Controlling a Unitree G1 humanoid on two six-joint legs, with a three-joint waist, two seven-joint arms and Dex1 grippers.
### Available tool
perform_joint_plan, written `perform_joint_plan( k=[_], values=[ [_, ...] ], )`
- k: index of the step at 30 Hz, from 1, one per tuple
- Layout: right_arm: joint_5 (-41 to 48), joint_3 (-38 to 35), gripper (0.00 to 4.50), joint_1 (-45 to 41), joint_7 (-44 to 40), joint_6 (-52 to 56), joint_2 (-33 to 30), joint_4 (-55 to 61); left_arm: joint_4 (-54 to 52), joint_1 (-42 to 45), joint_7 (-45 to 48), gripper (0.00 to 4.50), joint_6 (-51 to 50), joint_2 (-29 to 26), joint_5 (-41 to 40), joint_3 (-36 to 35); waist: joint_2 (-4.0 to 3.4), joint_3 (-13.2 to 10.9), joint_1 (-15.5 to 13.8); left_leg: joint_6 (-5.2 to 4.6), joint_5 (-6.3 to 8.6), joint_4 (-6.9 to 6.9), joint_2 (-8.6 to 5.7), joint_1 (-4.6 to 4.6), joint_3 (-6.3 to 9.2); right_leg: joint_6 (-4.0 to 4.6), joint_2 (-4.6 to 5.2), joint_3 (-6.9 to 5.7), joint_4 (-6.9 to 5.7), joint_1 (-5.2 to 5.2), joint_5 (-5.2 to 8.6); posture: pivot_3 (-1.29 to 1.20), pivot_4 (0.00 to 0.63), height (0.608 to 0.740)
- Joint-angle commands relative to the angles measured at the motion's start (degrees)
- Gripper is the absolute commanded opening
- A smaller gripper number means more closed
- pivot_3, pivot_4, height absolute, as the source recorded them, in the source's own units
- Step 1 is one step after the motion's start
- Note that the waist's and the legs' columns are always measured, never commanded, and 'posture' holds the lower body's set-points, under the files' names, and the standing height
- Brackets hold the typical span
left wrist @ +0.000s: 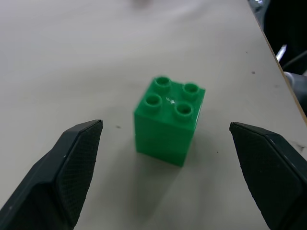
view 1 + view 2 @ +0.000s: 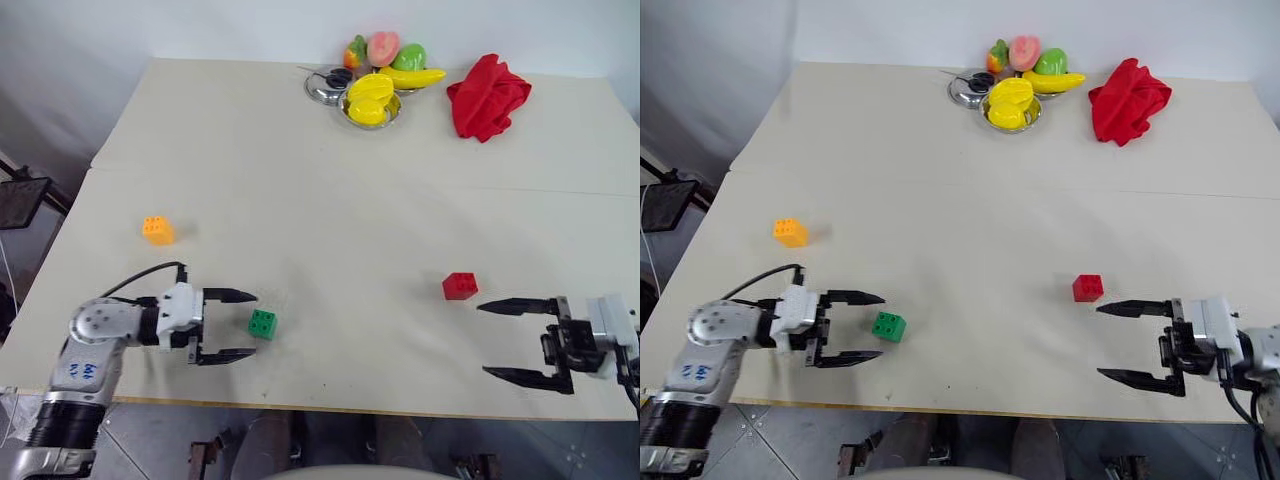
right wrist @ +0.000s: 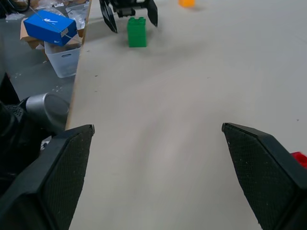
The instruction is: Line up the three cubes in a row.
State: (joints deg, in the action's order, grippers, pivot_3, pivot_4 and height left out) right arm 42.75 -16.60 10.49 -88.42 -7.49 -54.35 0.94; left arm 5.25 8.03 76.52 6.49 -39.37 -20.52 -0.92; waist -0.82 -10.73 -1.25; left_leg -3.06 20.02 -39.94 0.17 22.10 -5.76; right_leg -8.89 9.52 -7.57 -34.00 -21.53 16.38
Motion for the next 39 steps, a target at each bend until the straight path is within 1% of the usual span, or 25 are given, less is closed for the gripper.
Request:
perform_joint_plan(
  k=[1,3,9,10,14,16,19,21,23,26,28,29,33,36,39],
  values=[
    [0.36,-4.8,4.5,3.24,-0.97,1.35,-0.37,3.58,1.4,2.02,1.45,4.12,2.4,0.26,0.63,1.2,0.02,-0.01,-0.1,-0.01,0.0,-0.02,0.0,0.01,0.02,-0.01,0.0,0.0,0.0,0.0,0.0,0.0,0.15,0.74],
    [-0.01,-6.39,4.5,5.14,-0.56,1.77,0.03,4.44,1.96,3.04,2.05,3.66,2.11,0.55,0.27,1.91,0.02,-0.01,-0.25,-0.01,0.0,-0.03,0.01,0.0,0.04,-0.01,0.0,0.01,0.0,0.03,-0.01,0.0,0.15,0.74],
    [-1.73,-11.04,4.5,9.9,1.17,0.91,2.65,4.31,1.15,8.18,2.93,1.7,-0.9,2.35,-2.0,2.67,0.03,-0.01,-0.31,-0.03,-0.01,-0.05,-0.04,0.01,0.12,-0.04,0.04,0.03,0.01,0.06,-0.02,0.0,0.15,0.74],
    [-1.97,-11.72,4.5,10.49,1.45,0.72,3.15,4.2,1.01,9.27,3.26,1.46,-1.22,2.46,-2.08,2.83,0.03,-0.01,-0.28,-0.03,-0.01,-0.05,-0.04,0.01,0.12,-0.04,0.04,0.02,0.01,0.06,-0.02,0.0,0.15,0.74],
    [-2.94,-14.82,4.5,14.25,2.06,0.25,5.36,4.64,-0.33,19.75,3.84,1.48,-10.7,3.21,-4.3,4.71,0.04,-0.02,-0.46,-0.07,-0.05,-0.07,-0.06,0.03,0.13,-0.06,0.03,0.01,-0.02,0.07,-0.03,0.0,0.15,0.74],
    [-3.29,-16.1,4.5,15.2,2.7,0.3,6.08,4.75,0.2,24.81,4.07,1.48,-14.16,4.25,-3.65,6.85,0.04,-0.02,-0.45,-0.13,-0.08,-0.11,-0.11,0.05,0.16,-0.1,0.03,0.02,-0.02,0.11,-0.06,0.0,0.15,0.74],
    [-3.57,-18.48,4.5,15.82,4.22,0.37,6.93,4.41,2.76,32.9,4.5,1.48,-17.54,8.0,-2.17,10.74,0.06,-0.01,-0.59,-0.16,-0.1,-0.11,-0.2,0.04,0.16,-0.13,0.03,0.05,0.0,0.15,-0.07,0.0,0.15,0.74],
    [-3.62,-20.09,4.5,15.97,5.45,0.69,7.3,4.41,7.07,37.74,3.16,1.48,-18.4,12.54,-0.02,13.67,0.06,-0.01,-0.61,-0.17,-0.1,-0.11,-0.3,0.03,0.11,-0.18,0.03,0.1,0.04,0.17,-0.09,0.0,0.15,0.74],
    [-3.9,-21.22,4.5,16.28,6.32,0.84,7.71,4.55,12.4,41.48,1.87,1.48,-17.75,17.26,2.32,15.96,0.08,-0.02,-0.65,-0.19,-0.11,-0.11,-0.38,0.03,0.1,-0.19,0.02,0.08,0.09,0.18,-0.1,0.0,0.15,0.74],
    [-4.17,-22.47,4.5,17.41,7.41,0.92,8.81,5.99,24.75,46.22,-0.89,1.48,-10.23,24.92,8.37,19.46,0.11,-0.04,-0.7,-0.19,-0.12,-0.1,-0.41,0.04,0.11,-0.19,-0.02,0.05,0.12,0.18,-0.1,0.0,0.15,0.74],
    [-4.07,-23.03,4.5,18.37,8.57,1.25,9.66,8.0,32.58,48.24,-3.71,1.48,-7.22,29.81,11.69,21.02,0.17,-0.08,-0.81,-0.19,-0.12,-0.08,-0.41,0.05,0.1,-0.19,-0.03,0.04,0.14,0.17,-0.1,0.0,0.15,0.74],
    [-4.03,-23.2,4.5,18.64,9.03,1.4,9.93,8.77,35.24,48.85,-4.41,1.48,-6.42,31.24,12.61,21.22,0.18,-0.08,-0.83,-0.19,-0.12,-0.08,-0.4,0.07,0.1,-0.19,-0.03,0.05,0.17,0.15,-0.1,0.0,0.15,0.74],
    [-3.4,-24.57,4.5,20.38,11.35,2.07,11.76,12.48,45.52,50.08,-8.9,1.48,0.09,35.21,18.01,22.46,0.22,-0.11,-0.47,-0.19,-0.11,-0.07,-0.34,0.16,0.11,-0.2,-0.02,0.07,0.17,0.03,-0.11,0.0,0.15,0.74],
    [-3.25,-25.54,4.5,21.66,12.03,2.19,12.66,13.61,48.91,50.69,-9.88,1.48,2.2,36.01,19.12,21.46,0.23,-0.11,-0.43,-0.19,-0.11,-0.08,-0.13,0.15,0.15,-0.2,-0.01,0.04,0.16,0.03,-0.1,0.0,0.15,0.74],
    [-3.59,-26.13,4.5,22.63,12.18,1.76,13.53,13.2,50.36,50.86,-8.99,1.48,3.45,35.84,20.06,21.38,0.24,-0.11,-0.47,-0.27,-0.14,-0.14,-0.21,0.15,0.14,-0.29,0.14,0.09,0.16,0.07,-0.16,0.0,0.15,0.74]
  ],
)
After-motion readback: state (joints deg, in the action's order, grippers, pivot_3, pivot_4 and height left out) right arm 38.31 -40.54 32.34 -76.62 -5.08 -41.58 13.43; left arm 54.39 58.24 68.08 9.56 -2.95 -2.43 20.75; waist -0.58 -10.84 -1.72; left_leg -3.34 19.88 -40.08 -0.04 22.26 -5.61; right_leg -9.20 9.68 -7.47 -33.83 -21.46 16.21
